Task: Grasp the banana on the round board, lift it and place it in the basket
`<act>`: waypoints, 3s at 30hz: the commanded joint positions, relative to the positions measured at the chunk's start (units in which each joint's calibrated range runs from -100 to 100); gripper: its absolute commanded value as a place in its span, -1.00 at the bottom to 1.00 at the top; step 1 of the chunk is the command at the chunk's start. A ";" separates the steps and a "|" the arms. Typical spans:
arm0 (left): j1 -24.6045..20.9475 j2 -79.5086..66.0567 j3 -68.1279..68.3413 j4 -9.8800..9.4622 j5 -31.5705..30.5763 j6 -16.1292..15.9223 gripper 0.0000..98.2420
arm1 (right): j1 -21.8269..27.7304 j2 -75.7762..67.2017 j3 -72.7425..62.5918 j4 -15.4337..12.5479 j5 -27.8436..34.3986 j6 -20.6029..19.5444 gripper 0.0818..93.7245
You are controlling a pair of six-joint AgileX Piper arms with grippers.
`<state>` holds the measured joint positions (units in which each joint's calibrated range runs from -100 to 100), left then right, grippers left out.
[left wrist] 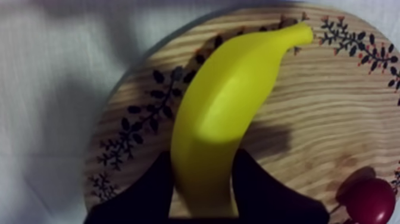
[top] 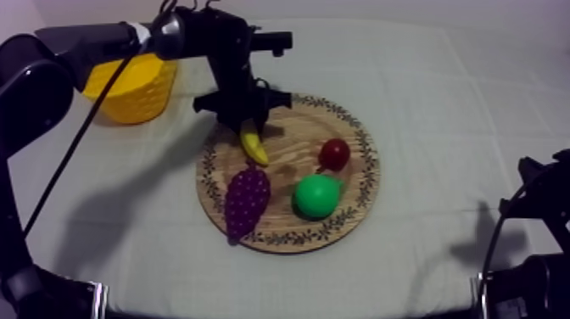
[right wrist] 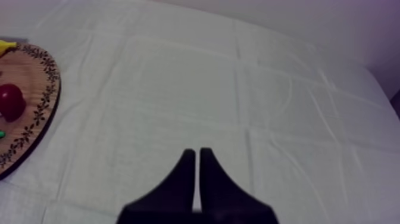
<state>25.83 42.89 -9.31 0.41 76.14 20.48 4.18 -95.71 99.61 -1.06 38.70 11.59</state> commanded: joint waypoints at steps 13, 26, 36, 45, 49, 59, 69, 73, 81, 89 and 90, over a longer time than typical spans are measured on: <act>-0.14 -5.99 -2.98 -4.39 7.05 -0.62 -0.43 | 0.03 -0.05 0.05 0.01 0.01 0.01 -0.99; -10.28 -20.35 -15.20 -10.05 19.28 -3.29 -0.43 | 0.03 -0.05 0.05 0.01 0.01 0.01 -0.99; -18.90 -21.77 -8.74 -10.79 14.83 -4.99 -0.43 | 0.03 -0.05 0.05 0.01 0.01 0.01 -0.99; -22.00 -17.96 -3.20 -10.58 8.27 -4.87 -0.44 | 0.03 -0.05 0.05 0.01 0.01 0.01 -0.99; -22.67 -15.82 -2.68 -10.44 6.06 -4.66 -0.45 | 0.03 -0.05 0.05 0.01 0.01 0.01 -0.99; -23.51 -9.85 -2.68 -9.19 0.65 -5.25 -0.37 | 0.03 -0.05 0.05 0.01 0.01 0.01 -0.99; -23.99 -7.76 -2.27 -7.73 -3.74 -8.10 -0.13 | 0.03 -0.05 0.05 0.01 0.01 0.01 -0.99; -24.10 -7.77 -0.62 -6.81 -6.68 -9.41 -0.05 | 0.03 -0.05 0.05 0.01 0.01 0.01 -0.99; -24.33 -10.17 2.91 -4.86 -11.55 -13.62 -0.09 | 0.03 -0.05 0.05 0.01 0.01 0.01 -0.99; -23.11 -20.75 12.92 -0.59 -18.99 -21.26 -0.20 | 0.03 -0.05 0.05 0.01 0.01 0.01 -0.99; -22.94 -22.62 14.85 -0.09 -20.07 -21.74 -0.23 | 0.03 -0.05 0.05 0.01 0.01 0.01 -0.99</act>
<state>2.79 23.77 2.01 0.00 57.47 0.63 4.18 -95.71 99.61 -1.06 38.70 11.59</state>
